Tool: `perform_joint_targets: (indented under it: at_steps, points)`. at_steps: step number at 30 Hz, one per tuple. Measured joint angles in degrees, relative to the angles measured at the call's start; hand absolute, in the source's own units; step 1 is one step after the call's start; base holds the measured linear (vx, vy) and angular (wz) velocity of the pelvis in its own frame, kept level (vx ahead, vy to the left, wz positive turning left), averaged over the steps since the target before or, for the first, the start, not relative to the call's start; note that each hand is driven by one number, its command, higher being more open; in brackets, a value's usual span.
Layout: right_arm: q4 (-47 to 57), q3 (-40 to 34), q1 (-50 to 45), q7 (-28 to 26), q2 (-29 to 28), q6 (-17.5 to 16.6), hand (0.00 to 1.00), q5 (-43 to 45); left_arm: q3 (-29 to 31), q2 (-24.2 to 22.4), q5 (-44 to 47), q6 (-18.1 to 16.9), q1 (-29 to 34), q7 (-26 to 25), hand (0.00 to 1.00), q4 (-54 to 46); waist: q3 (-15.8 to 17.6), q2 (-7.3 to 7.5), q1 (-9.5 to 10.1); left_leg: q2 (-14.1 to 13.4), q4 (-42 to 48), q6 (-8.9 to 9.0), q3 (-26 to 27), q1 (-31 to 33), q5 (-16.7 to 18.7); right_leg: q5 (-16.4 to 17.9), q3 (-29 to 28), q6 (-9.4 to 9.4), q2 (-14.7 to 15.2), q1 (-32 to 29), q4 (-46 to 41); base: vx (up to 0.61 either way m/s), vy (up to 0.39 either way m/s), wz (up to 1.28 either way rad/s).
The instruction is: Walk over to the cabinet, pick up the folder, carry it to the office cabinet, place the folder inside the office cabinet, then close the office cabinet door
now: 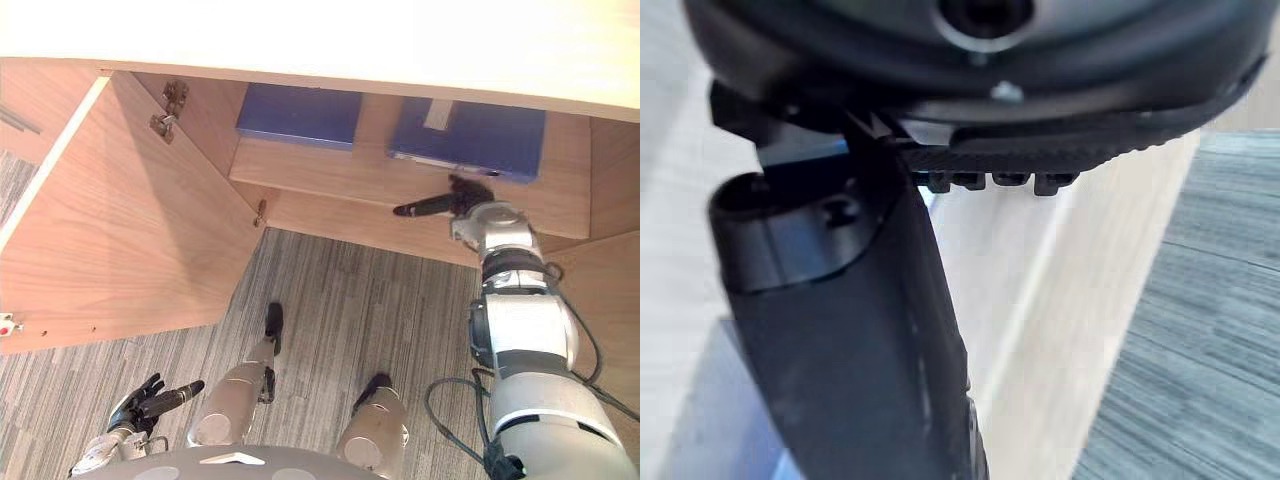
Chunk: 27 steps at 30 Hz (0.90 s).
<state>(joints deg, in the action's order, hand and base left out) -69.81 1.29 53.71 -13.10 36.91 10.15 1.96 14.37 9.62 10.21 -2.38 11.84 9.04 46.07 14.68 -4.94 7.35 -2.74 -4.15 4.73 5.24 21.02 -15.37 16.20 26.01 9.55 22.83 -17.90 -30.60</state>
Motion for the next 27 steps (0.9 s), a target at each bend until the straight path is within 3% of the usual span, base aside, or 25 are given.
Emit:
perform_joint_targets:
  at_steps: [16,17,22,27]
  points:
    - [1.2,1.8,-1.0,0.7,-1.6,-2.4,1.00,-6.0,-0.1,0.0,-1.6,0.1,0.1,0.9,1.00,-1.6,0.0,0.00,0.49,0.0,-0.1,-0.24,1.3,-0.2,-0.2,-0.1,-2.8,-0.41,-0.2,-2.2,-1.2,-0.03,-0.015,-0.08]
    - [1.1,3.9,1.2,4.2,-3.7,-1.7,1.00,-6.1,-0.3,-1.8,-1.6,0.0,0.1,-1.4,1.00,-1.3,0.0,0.00,0.48,-0.9,-0.1,-0.18,2.4,-0.4,-0.3,-0.7,-4.1,-0.86,-1.1,-3.1,-1.0,-0.08,-0.072,-0.32]
    - [3.8,3.7,3.5,9.7,-4.0,-1.7,1.00,-6.3,-0.5,-5.6,-1.6,-0.3,-0.7,-4.3,1.00,0.2,0.0,-0.12,0.19,-1.3,-0.1,-0.08,2.6,-0.5,-0.3,-1.1,-4.6,-1.09,-1.7,-3.3,-0.8,-0.05,-0.037,-0.11]
    - [10.4,-0.6,5.8,20.8,-4.2,-3.3,1.00,-8.3,-0.4,-8.9,-1.3,-2.6,-1.1,-10.5,1.00,1.7,0.2,-0.39,0.30,-2.0,-0.2,0.11,2.8,-0.4,-0.4,-1.2,-5.0,-1.26,-2.4,-3.8,-0.7,-0.03,-0.050,-0.06]
